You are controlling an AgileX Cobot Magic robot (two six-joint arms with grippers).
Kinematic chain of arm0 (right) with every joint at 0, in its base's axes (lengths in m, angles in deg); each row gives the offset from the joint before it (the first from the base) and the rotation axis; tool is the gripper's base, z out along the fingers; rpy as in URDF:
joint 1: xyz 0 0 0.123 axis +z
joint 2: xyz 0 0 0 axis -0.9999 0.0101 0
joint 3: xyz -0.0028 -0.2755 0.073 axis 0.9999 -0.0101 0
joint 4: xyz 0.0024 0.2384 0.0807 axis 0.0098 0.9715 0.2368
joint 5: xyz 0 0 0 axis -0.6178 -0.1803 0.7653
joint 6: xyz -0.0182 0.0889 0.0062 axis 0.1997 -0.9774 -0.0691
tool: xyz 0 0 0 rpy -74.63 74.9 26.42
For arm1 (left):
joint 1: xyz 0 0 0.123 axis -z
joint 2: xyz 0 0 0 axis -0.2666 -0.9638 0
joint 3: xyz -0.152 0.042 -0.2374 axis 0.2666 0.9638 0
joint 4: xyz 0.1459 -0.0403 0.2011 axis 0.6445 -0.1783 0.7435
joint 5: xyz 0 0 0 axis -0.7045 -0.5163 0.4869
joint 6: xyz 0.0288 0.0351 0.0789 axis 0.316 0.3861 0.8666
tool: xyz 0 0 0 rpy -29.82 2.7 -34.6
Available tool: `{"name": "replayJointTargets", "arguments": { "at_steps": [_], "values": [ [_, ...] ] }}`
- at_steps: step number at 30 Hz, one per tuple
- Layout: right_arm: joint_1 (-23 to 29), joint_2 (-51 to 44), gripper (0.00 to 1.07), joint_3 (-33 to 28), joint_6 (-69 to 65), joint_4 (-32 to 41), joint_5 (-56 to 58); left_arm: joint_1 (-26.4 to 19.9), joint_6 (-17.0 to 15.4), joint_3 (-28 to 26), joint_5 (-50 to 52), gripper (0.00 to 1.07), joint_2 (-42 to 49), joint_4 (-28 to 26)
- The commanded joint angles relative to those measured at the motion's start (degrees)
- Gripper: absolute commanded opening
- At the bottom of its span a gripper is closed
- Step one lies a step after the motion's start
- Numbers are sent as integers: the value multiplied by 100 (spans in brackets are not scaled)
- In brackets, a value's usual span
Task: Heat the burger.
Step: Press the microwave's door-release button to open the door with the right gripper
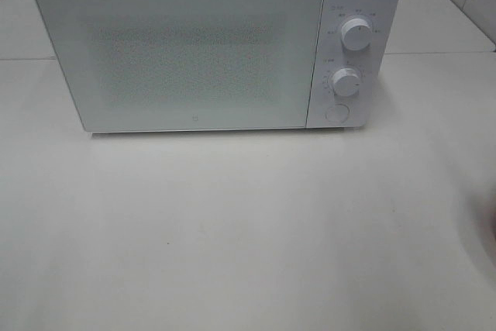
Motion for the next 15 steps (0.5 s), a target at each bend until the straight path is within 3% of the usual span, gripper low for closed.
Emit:
{"name": "replayJointTargets", "arguments": {
  "at_steps": [1,10,15],
  "values": [
    [-17,378,76,23,-109,-11,-521,-17,0,11,-23,100,69,-57],
    [-17,1008,76,23,-384,-11,-1071,-17,0,11,-23,100,69,-57],
    [-17,1581,76,17,-1352,-29,-1599,-17,0,11,-23,100,69,-57]
  ]
}}
